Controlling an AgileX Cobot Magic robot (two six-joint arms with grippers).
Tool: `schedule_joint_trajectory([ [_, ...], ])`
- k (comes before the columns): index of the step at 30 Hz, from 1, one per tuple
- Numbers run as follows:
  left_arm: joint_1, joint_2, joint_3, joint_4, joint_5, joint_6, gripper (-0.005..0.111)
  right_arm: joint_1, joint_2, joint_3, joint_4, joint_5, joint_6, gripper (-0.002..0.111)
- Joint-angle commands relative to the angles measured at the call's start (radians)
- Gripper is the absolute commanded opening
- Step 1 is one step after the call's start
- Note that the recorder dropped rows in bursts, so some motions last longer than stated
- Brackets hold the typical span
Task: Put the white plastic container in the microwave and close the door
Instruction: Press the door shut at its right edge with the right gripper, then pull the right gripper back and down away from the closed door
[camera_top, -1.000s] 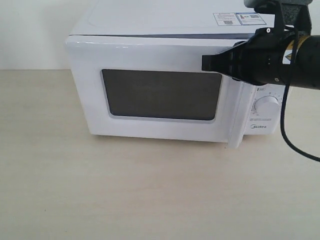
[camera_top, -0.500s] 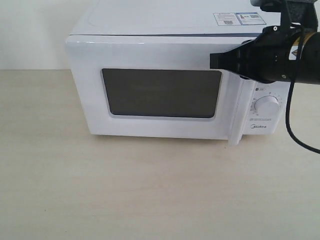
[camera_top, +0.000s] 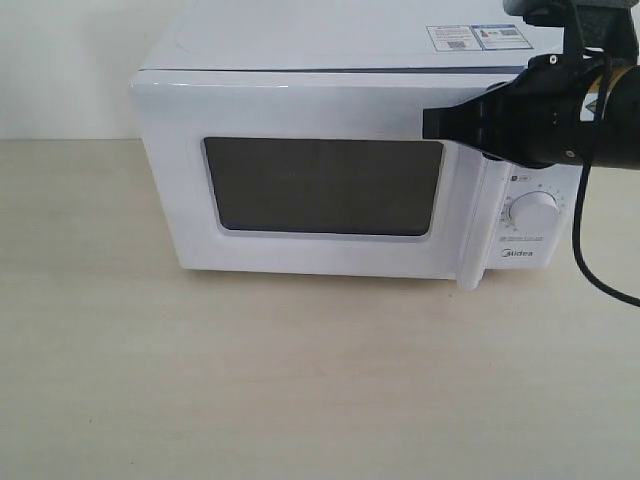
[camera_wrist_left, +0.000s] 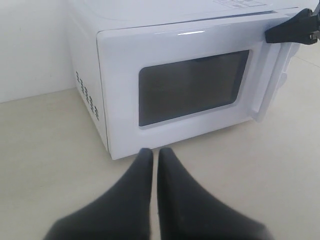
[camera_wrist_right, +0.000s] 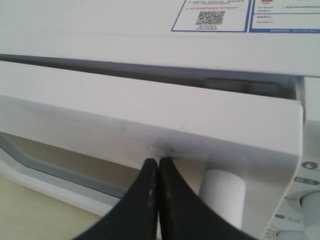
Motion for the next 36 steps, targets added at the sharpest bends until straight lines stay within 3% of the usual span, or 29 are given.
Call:
schedule_joint_trajectory([
  [1,-0.008,-0.002,0.003,0.001,-0.021,0.008,0.004,-0.019,-0.001,-0.020,0.000,-0.052,-0.006,0.000],
  [36,-0.008,-0.002,0.003,0.001,-0.015,0.019,0.004,-0.019,0.059,-0.045,0.000,-0.067,-0.006,0.000],
])
